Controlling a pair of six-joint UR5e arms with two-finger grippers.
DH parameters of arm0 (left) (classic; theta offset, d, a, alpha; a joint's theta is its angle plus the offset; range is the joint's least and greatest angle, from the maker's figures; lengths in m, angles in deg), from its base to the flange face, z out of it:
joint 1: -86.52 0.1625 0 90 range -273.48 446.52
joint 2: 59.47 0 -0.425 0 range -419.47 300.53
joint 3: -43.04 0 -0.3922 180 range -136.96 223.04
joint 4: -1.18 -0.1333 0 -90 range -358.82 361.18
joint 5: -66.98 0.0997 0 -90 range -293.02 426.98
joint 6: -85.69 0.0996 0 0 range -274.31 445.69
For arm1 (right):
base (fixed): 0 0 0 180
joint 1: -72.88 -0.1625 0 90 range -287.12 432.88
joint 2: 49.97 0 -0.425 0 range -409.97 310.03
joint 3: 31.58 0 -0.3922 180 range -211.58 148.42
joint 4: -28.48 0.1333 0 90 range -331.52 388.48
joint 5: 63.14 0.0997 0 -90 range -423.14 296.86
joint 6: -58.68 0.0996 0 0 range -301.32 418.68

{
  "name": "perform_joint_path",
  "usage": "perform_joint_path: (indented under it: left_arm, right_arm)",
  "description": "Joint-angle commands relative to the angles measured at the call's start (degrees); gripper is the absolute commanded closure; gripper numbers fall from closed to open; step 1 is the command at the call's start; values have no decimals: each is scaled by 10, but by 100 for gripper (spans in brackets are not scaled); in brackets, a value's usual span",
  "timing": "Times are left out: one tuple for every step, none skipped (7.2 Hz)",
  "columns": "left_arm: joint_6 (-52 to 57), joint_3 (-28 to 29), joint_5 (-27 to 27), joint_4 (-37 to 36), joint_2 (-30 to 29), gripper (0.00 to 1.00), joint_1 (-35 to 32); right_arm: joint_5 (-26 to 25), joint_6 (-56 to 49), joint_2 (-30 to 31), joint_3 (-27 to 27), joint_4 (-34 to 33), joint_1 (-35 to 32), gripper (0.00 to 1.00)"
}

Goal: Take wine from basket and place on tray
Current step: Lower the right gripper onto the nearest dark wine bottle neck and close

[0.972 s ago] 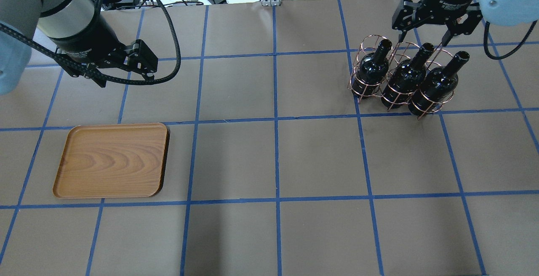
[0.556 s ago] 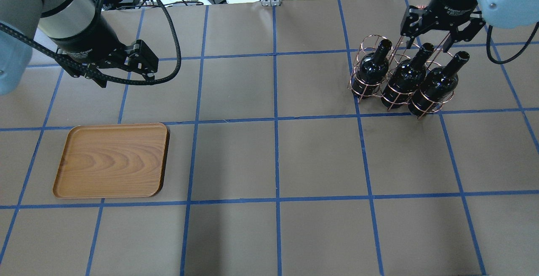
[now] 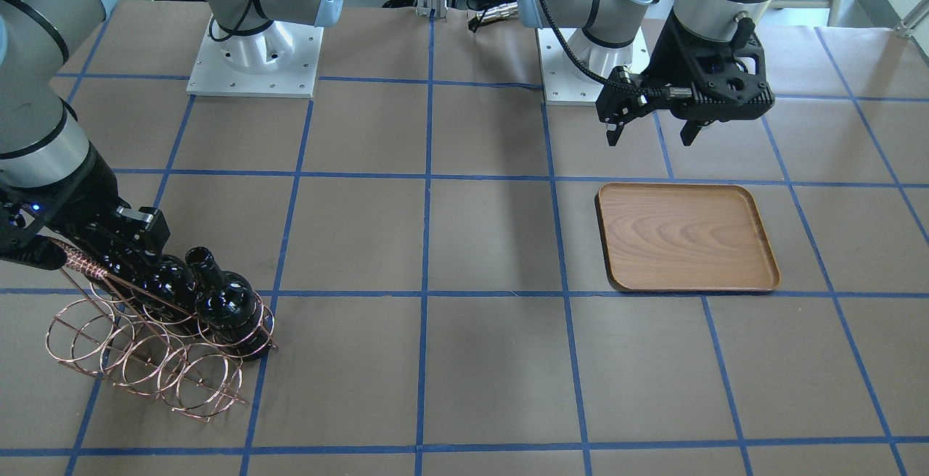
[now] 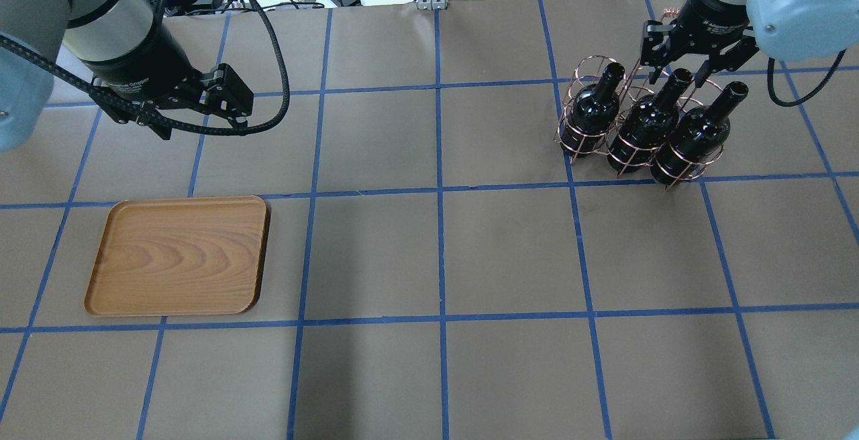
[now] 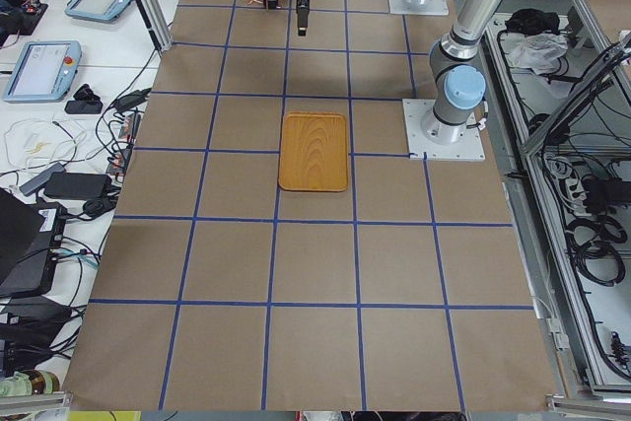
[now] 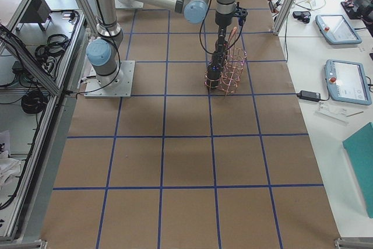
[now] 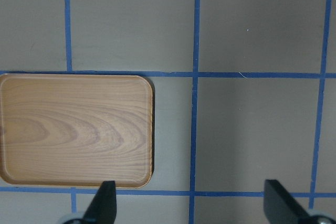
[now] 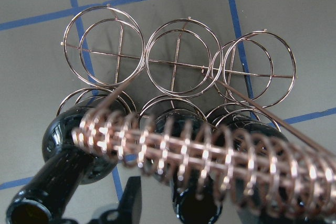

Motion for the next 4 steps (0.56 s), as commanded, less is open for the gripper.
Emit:
perform_joint_path:
  left_arm:
    - [0, 8, 1, -2, 2, 0, 9]
    - [-2, 3, -1, -2, 2, 0, 11]
    - [-3, 1, 1, 3, 4, 0, 11]
    - [-3, 1, -1, 2, 3, 0, 11]
  right_arm:
    - [-1, -2, -19, -1, -11, 0, 54]
    - [-3, -8, -20, 0, -12, 0, 59]
    - [-4, -10, -20, 0, -15, 0, 61]
    - [-4, -9, -20, 0, -12, 0, 61]
